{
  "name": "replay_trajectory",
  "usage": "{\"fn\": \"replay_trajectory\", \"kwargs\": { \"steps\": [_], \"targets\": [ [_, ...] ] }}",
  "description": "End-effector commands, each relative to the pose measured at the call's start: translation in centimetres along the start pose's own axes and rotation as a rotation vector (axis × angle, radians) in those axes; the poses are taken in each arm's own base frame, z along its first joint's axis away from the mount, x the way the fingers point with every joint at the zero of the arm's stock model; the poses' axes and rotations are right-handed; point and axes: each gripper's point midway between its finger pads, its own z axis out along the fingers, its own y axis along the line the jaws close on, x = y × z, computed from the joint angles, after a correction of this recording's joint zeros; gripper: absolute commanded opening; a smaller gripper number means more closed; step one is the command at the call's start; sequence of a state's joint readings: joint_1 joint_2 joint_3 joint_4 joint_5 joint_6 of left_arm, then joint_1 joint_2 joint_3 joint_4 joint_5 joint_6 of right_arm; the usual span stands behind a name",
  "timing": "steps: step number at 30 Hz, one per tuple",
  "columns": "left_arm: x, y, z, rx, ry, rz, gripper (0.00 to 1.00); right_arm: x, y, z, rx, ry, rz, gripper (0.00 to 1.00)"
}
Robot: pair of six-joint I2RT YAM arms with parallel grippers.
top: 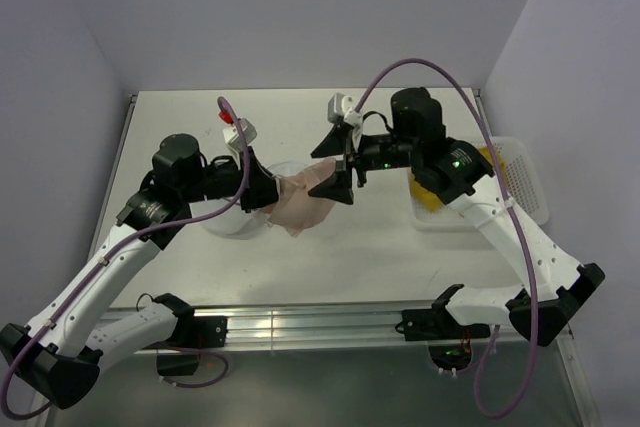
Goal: Place the bra in the laundry bag and zip it closed
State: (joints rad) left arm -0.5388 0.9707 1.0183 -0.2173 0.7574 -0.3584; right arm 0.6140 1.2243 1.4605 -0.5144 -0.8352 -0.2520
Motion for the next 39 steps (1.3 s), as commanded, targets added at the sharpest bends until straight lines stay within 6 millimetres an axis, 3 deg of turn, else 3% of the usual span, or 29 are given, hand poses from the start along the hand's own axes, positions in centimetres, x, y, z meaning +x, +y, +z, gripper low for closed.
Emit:
{"fn": "replay_trajectory", "kwargs": {
  "steps": [1,7,15,18,19,22,27,30,33,34,37,39],
  "targets": [
    [-0.2,-2.1,-0.5,0.105,0.018,0.068,0.00,1.2,1.4,1.1,-0.051,0.068,-0.047,0.88],
    [0.1,-2.7,-0.8,0.137,0.049,0.091,0.00,2.8,3.0,2.0,-0.152,0.130,-0.037,0.93],
    [0.1,-3.3,-1.2,0.165,0.054,0.110,0.00,5.2,4.5,3.7,-0.228,0.173,0.027,0.92],
    [0.3,-3.4,-1.2,0.163,0.059,0.112,0.00,5.1,5.0,3.8,-0.245,0.145,0.030,0.82],
    [0.2,-3.3,-1.3,0.159,0.058,0.114,0.00,5.1,5.0,3.8,-0.246,0.139,0.031,0.73],
    [0.2,-3.5,-1.5,0.158,0.056,0.123,0.00,5.6,4.8,4.0,-0.237,0.147,0.056,0.60],
    [0.0,-3.6,-1.7,0.151,0.046,0.137,0.00,6.7,4.9,4.3,-0.238,0.174,0.107,0.47],
    [-0.1,-3.5,-1.7,0.137,0.042,0.142,0.08,6.9,4.8,4.3,-0.229,0.174,0.114,0.29],
    [-0.2,-3.0,-1.9,0.097,0.036,0.143,0.38,6.8,4.4,4.3,-0.191,0.163,0.118,0.12],
    [-0.2,-2.8,-2.0,0.080,0.033,0.143,0.52,6.7,4.2,4.3,-0.185,0.158,0.114,0.09],
    [-1.4,-1.1,-2.6,-0.074,-0.025,0.124,0.69,6.7,3.8,4.4,-0.161,0.157,0.117,0.02],
    [-2.8,-0.3,-3.5,-0.177,-0.087,0.126,0.74,6.9,3.3,4.5,-0.143,0.154,0.127,0.00]
  ]
}}
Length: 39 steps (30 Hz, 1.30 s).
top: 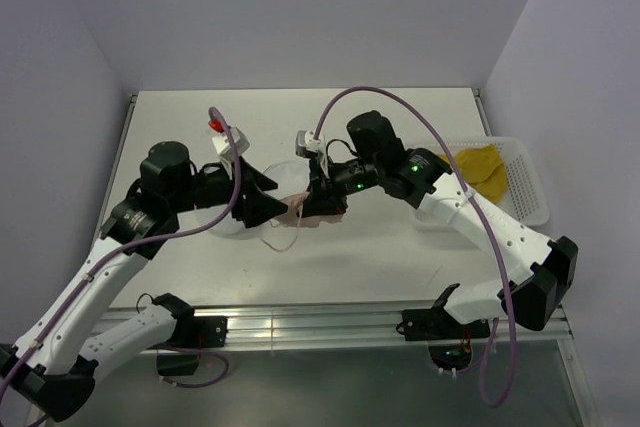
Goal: Place the bra in the laundry bag and zip it closed
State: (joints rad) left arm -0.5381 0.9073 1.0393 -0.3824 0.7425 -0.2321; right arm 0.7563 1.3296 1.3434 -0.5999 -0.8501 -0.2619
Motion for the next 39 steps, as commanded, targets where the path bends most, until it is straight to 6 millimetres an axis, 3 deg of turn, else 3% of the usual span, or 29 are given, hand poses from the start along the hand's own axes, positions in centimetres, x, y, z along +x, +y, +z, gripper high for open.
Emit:
{"fn": "replay_trajectory", "kwargs": {
  "steps": [1,3,5,8,12,18,22,24,28,32,35,38,39],
  "targets": [
    [-4.6,1.8,-2.4,-0.241,-0.170,0.043,0.78,-1.9,-0.9,-0.6,0.061,-0.073,-0.039,0.00],
    [-6.1,2.5,-3.7,-0.330,-0.241,0.028,0.81,-1.8,-1.5,-0.8,0.075,-0.085,-0.023,0.00],
    [-7.2,4.9,-5.2,-0.499,-0.304,-0.017,0.84,-2.3,-2.0,-1.0,0.093,-0.120,-0.007,0.00],
    [-6.7,8.6,-6.2,-0.691,-0.316,-0.108,0.86,-3.2,-3.1,-1.8,0.140,-0.196,0.032,0.00],
    [-2.7,15.4,-7.1,-0.944,-0.250,-0.292,0.81,-3.4,-4.8,-2.2,0.202,-0.278,0.096,0.00],
    [2.6,21.0,-10.1,-1.143,-0.284,-0.490,0.76,-6.0,-8.2,-2.0,0.300,-0.409,0.171,0.00],
    [5.6,23.0,-11.0,-1.221,-0.267,-0.566,0.75,-8.4,-10.0,-1.0,0.278,-0.507,0.264,0.00],
    [7.0,23.4,-11.1,-1.236,-0.266,-0.606,0.70,-8.6,-11.2,0.0,0.262,-0.514,0.298,0.00],
    [7.9,23.8,-12.4,-1.299,-0.344,-0.628,0.69,-9.1,-12.7,2.0,0.202,-0.526,0.345,0.00],
    [9.3,24.8,-12.0,-1.320,-0.311,-0.656,0.69,-9.4,-14.0,3.9,0.127,-0.546,0.382,0.00],
    [9.7,25.8,-11.9,-1.338,-0.299,-0.663,0.63,-9.3,-14.7,5.1,0.089,-0.560,0.406,0.00],
    [9.4,26.1,-11.4,-1.309,-0.324,-0.669,0.45,-8.8,-15.3,6.6,0.055,-0.550,0.433,0.00],
    [9.5,26.2,-11.2,-1.302,-0.320,-0.671,0.35,-8.7,-15.3,6.9,0.042,-0.550,0.435,0.00]
  ]
}}
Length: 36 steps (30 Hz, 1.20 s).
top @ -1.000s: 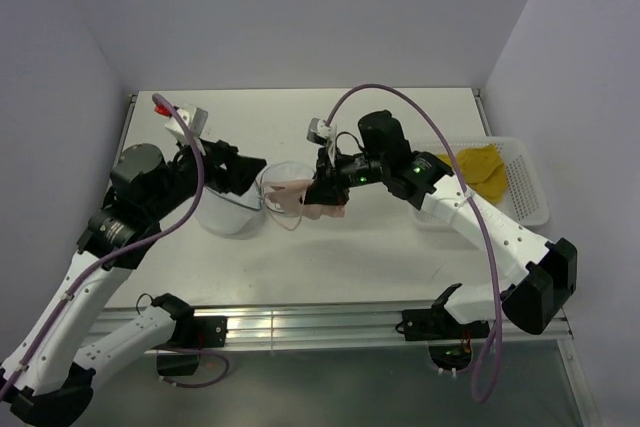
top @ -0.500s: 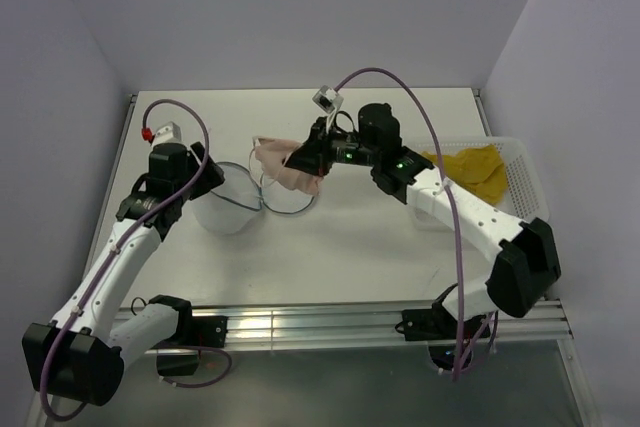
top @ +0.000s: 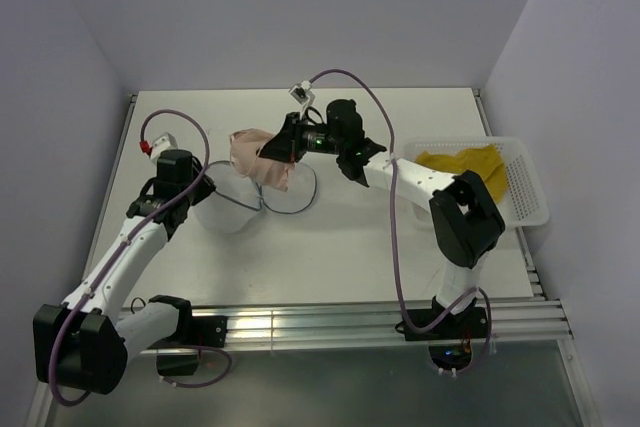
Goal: Place the bra in the laundry bag and zip it closed
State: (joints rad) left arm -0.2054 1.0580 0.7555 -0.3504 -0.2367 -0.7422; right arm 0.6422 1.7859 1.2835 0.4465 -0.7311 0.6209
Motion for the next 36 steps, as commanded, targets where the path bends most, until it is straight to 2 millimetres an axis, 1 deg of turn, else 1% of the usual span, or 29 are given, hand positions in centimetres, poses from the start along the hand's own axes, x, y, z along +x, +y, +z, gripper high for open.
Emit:
{"fn": "replay_trajectory", "kwargs": {
  "steps": [1,2,3,5,6,8,11,12,13,15,20,24,26,28,29,30,31,32,33,34,35,36],
  "targets": [
    [-1.3,-1.2,0.4,0.047,-0.053,-0.031,0.29,-2.4,2.8,1.5,-0.131,-0.058,-0.045,0.00],
    [-1.0,-1.3,0.6,0.053,-0.037,-0.028,0.16,-2.2,2.7,1.7,-0.135,-0.055,-0.038,0.00],
    [-0.8,-1.4,0.7,0.058,-0.029,-0.027,0.10,-1.7,2.5,2.1,-0.145,-0.047,-0.027,0.00],
    [-0.3,-2.0,0.7,0.096,-0.008,-0.023,0.00,-1.3,2.7,2.8,-0.157,-0.035,-0.022,0.00],
    [-0.1,-2.1,0.7,0.108,-0.004,-0.022,0.00,-0.9,2.3,3.1,-0.151,-0.027,-0.016,0.00],
    [0.2,-2.9,0.4,0.162,0.005,-0.026,0.00,-0.3,2.1,3.5,-0.146,-0.017,-0.009,0.00],
    [0.5,-3.8,-0.2,0.234,0.009,-0.031,0.00,0.6,1.4,3.5,-0.133,-0.008,0.012,0.00],
    [0.4,-4.7,-0.6,0.286,0.011,-0.040,0.00,0.9,1.2,3.4,-0.127,-0.003,0.016,0.00],
    [0.7,-5.0,-1.0,0.316,0.015,-0.042,0.00,1.6,0.9,3.4,-0.122,0.008,0.027,0.00],
    [0.9,-5.6,-1.3,0.355,0.020,-0.051,0.00,2.4,0.3,3.5,-0.113,0.018,0.044,0.00],
    [1.4,-5.9,-2.3,0.412,0.026,-0.056,0.00,4.4,-1.2,4.1,-0.077,0.050,0.076,0.00],
    [1.3,-6.1,-3.1,0.447,0.013,-0.060,0.00,5.8,-2.5,4.6,-0.042,0.071,0.096,0.00],
    [1.9,-6.3,-3.4,0.472,0.030,-0.062,0.00,6.1,-2.8,4.8,-0.043,0.079,0.105,0.00],
    [2.3,-6.1,-3.4,0.484,0.035,-0.064,0.00,6.8,-3.1,5.3,-0.037,0.097,0.117,0.00],
    [2.7,-6.1,-3.4,0.489,0.044,-0.064,0.00,7.3,-3.4,5.4,-0.029,0.109,0.123,0.00],
    [2.3,-6.5,-3.6,0.516,0.023,-0.064,0.00,7.9,-3.7,5.7,-0.020,0.121,0.129,0.00],
    [2.7,-6.5,-3.5,0.523,0.033,-0.062,0.00,8.4,-3.5,6.1,-0.020,0.135,0.126,0.00],
    [2.8,-6.6,-3.5,0.536,0.037,-0.064,0.00,9.5,-4.1,6.2,-0.001,0.163,0.137,0.00],
    [2.9,-7.1,-3.7,0.565,0.043,-0.061,0.00,9.8,-4.2,6.5,0.004,0.173,0.139,0.00],
    [3.1,-7.1,-3.6,0.569,0.048,-0.059,0.00,9.9,-4.0,6.7,0.002,0.180,0.138,0.00],
    [3.1,-7.0,-3.6,0.569,0.043,-0.058,0.00,10.4,-3.8,6.9,-0.002,0.197,0.146,0.00],
    [3.0,-6.7,-3.4,0.548,0.032,-0.051,0.00,10.5,-3.5,6.8,-0.007,0.200,0.144,0.00]
  ]
}}
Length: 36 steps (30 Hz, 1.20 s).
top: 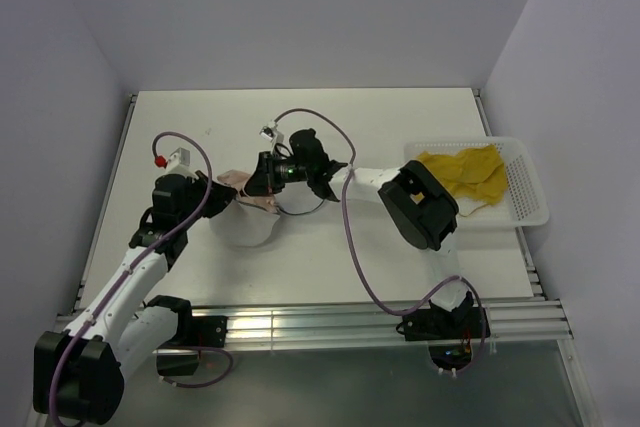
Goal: Place the bra in the laundry bag and zip it closed
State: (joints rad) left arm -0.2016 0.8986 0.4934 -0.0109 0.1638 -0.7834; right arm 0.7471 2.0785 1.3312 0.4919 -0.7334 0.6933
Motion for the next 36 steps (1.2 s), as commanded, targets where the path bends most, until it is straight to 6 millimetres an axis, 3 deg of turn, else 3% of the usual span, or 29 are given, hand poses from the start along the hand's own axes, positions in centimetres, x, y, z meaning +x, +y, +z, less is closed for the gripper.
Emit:
{"fn": "replay_trajectory", "kwargs": {
  "steps": [1,6,9,13,17,19,23,26,27,31,36],
  "targets": [
    [-1.8,-2.1,-0.3,0.085,-0.066,0.023,0.01,0.3,1.3,0.6,-0.015,0.013,-0.039,0.00],
    [-2.5,-2.3,-0.4,0.080,-0.097,0.029,0.00,0.1,1.9,-2.1,0.025,-0.007,-0.055,0.00],
    [-2.5,-3.3,0.2,0.128,-0.074,0.025,0.00,1.5,2.5,-2.6,0.031,0.040,-0.031,0.00],
    [-2.6,-6.5,0.2,0.249,-0.057,0.058,0.00,3.5,2.8,-3.0,0.045,0.064,0.009,0.00],
    [-0.6,-9.9,-0.6,0.340,-0.018,0.157,0.00,3.7,2.2,-3.0,0.087,0.061,0.040,0.00],
    [0.2,-10.0,-1.2,0.347,-0.016,0.179,0.00,3.4,2.0,-2.3,0.116,0.052,0.042,0.00],
    [1.4,-8.0,-2.5,0.328,-0.046,0.129,0.00,2.6,-0.7,-1.7,0.219,-0.021,0.122,0.01],
    [3.3,-6.0,-2.7,0.301,-0.013,0.084,0.00,0.4,-1.4,-2.1,0.274,-0.152,0.174,0.04],
    [4.0,-5.2,-2.6,0.281,0.000,0.075,0.00,0.4,-1.8,-2.4,0.295,-0.177,0.189,0.05],
    [4.4,-4.0,-2.4,0.229,0.004,0.051,0.00,-0.7,-2.3,-3.4,0.362,-0.304,0.206,0.09],
    [3.0,-4.5,-2.0,0.186,-0.015,0.039,0.00,-0.7,-2.9,-3.9,0.429,-0.293,0.151,0.61]
  ]
}}
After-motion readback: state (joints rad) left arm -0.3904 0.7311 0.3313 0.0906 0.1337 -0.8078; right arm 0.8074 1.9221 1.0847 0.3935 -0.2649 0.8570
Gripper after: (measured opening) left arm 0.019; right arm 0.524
